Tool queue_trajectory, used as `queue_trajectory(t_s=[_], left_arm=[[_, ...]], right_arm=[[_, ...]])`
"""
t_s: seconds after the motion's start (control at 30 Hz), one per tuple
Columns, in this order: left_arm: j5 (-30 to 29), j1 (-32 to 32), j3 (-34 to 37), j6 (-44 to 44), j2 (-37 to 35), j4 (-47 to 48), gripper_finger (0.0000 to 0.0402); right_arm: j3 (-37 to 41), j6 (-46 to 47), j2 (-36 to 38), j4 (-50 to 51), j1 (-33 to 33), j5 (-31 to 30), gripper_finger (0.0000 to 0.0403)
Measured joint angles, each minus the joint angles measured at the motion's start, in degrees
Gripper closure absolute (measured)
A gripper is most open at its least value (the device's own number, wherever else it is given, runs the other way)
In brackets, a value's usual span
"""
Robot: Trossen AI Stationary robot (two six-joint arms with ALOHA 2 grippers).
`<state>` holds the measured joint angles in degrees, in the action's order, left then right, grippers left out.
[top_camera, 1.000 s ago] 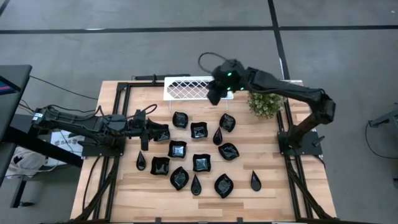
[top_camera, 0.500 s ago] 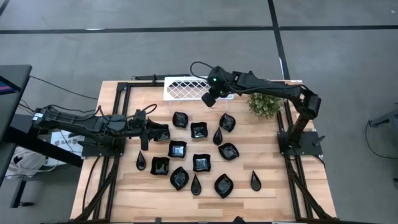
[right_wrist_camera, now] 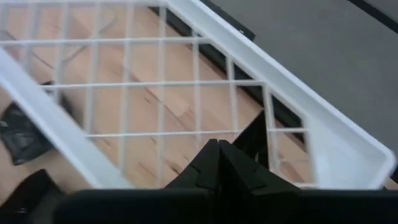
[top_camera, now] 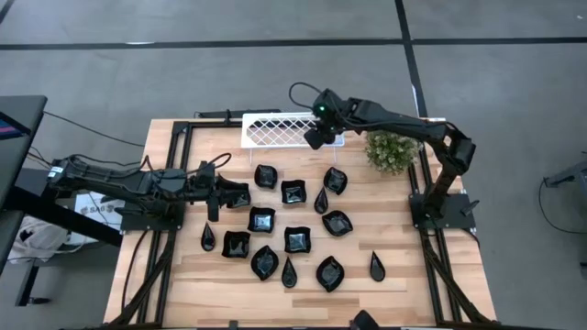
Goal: Pick & Place Mini shaped plates
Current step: Put the drop-shaped plate on the shelf
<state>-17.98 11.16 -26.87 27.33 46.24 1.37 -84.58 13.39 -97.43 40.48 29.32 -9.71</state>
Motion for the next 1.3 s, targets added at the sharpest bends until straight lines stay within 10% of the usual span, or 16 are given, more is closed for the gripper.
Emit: queue_trajectory(t_s=[0.87, 1.3], left_arm=[[0.0, 0.0, 0.0, 0.0, 0.0, -0.2, 0.0294], [0.0, 0.0, 0.0, 0.0, 0.0, -0.2, 0.0294]], right_arm=[[0.0, -1.9, 6.0, 6.1, 3.9, 1.2, 0.0396], [0.1, -1.8, 6.8, 11.2, 3.4, 6.9, 0.0288]])
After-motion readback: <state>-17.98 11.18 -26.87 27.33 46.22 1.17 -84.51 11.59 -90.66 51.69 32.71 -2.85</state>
